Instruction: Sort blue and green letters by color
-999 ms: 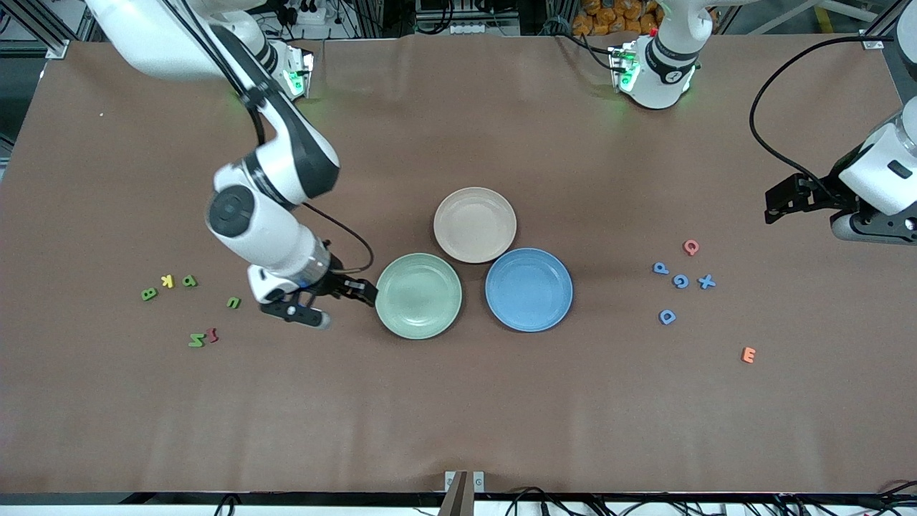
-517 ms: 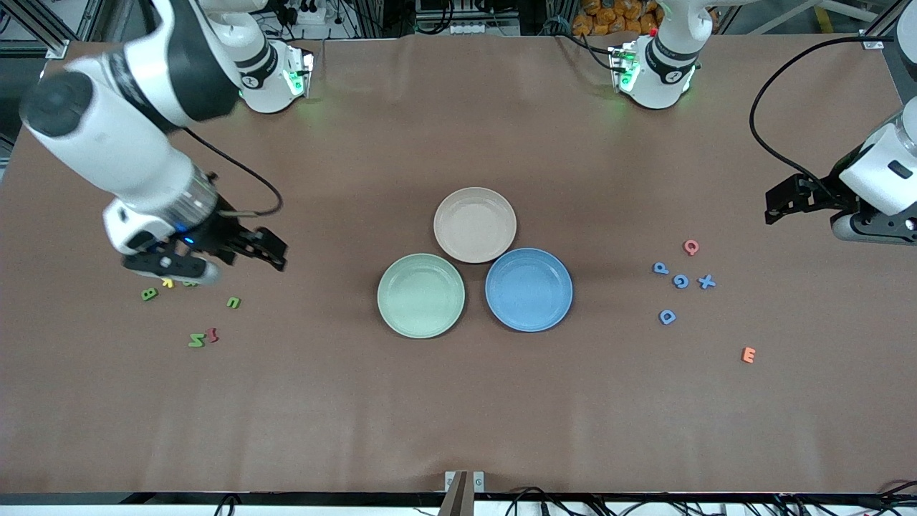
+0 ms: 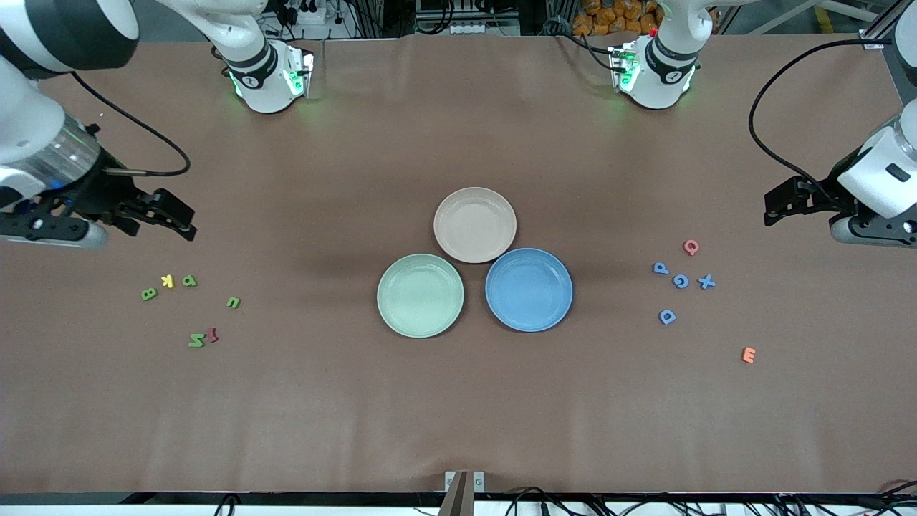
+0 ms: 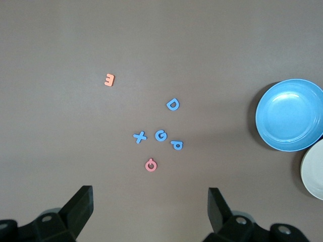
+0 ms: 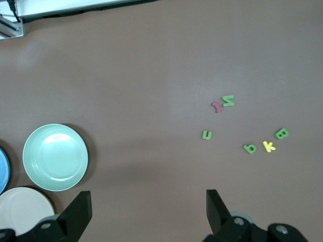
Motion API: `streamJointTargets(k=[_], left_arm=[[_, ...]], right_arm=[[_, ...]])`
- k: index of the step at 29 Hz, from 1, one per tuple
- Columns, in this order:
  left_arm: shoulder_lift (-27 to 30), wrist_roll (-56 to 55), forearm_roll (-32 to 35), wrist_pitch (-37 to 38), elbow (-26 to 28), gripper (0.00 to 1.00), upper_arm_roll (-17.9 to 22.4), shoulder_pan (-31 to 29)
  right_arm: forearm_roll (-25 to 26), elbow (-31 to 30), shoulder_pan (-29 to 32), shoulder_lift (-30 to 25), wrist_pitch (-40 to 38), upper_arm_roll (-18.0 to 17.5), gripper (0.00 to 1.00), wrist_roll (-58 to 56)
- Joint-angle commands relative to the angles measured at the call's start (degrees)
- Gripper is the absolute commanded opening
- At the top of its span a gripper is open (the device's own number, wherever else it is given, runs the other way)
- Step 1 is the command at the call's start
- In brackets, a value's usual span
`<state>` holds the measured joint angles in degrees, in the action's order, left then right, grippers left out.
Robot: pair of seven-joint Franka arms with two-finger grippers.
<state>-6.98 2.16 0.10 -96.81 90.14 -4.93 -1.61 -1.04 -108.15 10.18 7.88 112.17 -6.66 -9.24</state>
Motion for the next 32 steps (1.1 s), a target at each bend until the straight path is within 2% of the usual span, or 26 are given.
streamJointTargets(k=[1, 6, 20, 25, 32], left_arm=[[-2.4, 0.5, 0.0, -2.0, -0.5, 1.00, 0.2, -0.5], [-5.1, 1.4, 1.9, -3.3, -0.4, 1.00, 0.2, -0.9], [-10.6, 4.3, 3.0, -6.8, -0.2, 1.00, 0.3, -3.1], [-12.6, 3.2, 7.4, -9.8, -0.1, 1.00, -0.2, -3.0], [-14.5, 2.9, 7.9, -16.4, 2.3, 1.00, 0.0, -3.3]], right_arm=[[-0.8, -4.8, 1.8, -0.2, 5.8, -1.4, 0.93, 0.8], [-0.8, -7.4, 1.8, 0.8, 10.3, -2.0, 0.91, 3.6], [-0.7, -9.8, 0.9, 4.7, 17.9, -3.2, 0.85, 15.8], [-0.6, -10.4, 0.9, 6.5, 20.8, -3.2, 0.83, 17.7], [-0.5, -10.8, 0.9, 9.3, 24.6, -3.1, 0.80, 19.0]])
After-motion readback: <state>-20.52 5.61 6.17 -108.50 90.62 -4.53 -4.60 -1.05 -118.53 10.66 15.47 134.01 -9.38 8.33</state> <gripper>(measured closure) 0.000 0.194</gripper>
